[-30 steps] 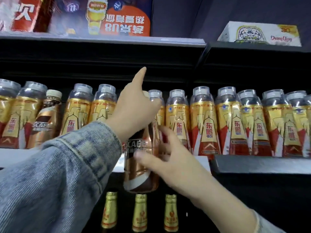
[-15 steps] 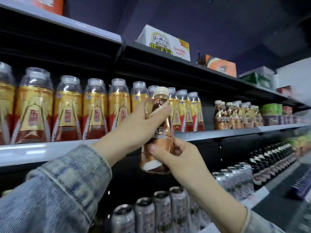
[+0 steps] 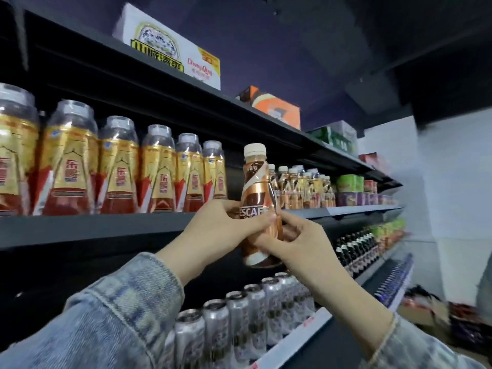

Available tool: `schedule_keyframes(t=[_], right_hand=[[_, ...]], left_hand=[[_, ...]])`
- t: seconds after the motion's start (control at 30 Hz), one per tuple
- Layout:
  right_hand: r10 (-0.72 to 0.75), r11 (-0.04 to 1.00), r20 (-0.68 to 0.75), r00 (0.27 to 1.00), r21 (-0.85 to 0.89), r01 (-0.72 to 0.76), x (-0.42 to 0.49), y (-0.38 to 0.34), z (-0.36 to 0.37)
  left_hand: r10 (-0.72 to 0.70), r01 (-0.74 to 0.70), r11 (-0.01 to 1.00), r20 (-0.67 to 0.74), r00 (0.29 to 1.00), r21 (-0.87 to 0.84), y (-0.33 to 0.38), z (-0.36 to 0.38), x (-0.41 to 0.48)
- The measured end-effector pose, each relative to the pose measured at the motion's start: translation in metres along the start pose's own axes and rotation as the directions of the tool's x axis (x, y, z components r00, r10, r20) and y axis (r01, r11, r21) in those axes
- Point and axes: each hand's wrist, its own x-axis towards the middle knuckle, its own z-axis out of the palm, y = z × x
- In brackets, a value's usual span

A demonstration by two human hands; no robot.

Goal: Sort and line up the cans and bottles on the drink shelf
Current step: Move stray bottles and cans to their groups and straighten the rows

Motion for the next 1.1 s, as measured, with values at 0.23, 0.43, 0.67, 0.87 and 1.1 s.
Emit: schedule_keyframes(t=[0.23,0.43,0.67,0.87,1.1], right_hand=[[0.024,0.998,-0.051,0.998,-0.049,-0.027,0.051,0.068,-0.078],[-0.039,0.991,-0.065,0.997,-0.130,0.030,0.099,0.110,-0.121],[-0.034,0.992,-0.056,0.998,-0.123,0.027,0.162,0.169,-0.148],[-0.030,0.997,0.008,1.000,-0.069,0.030,0.231,0.204,-0.175],[0.068,0.987,-0.347,0.935,-0.114,-0.114,0.345,0.258,-0.231]], left_hand=[[0.002,0.000,0.999,0.048,0.999,-0.046,-0.014,0.088,0.086],[0.022,-0.020,0.999,0.050,0.998,-0.040,-0.019,0.135,0.161],[0.034,-0.032,0.985,0.006,0.999,-0.168,-0.014,0.153,0.266],[0.105,-0.116,0.984,-0.084,0.991,-0.134,-0.014,0.164,0.351],[0.275,-0.299,0.952,-0.253,0.928,-0.061,-0.005,0.183,0.408]])
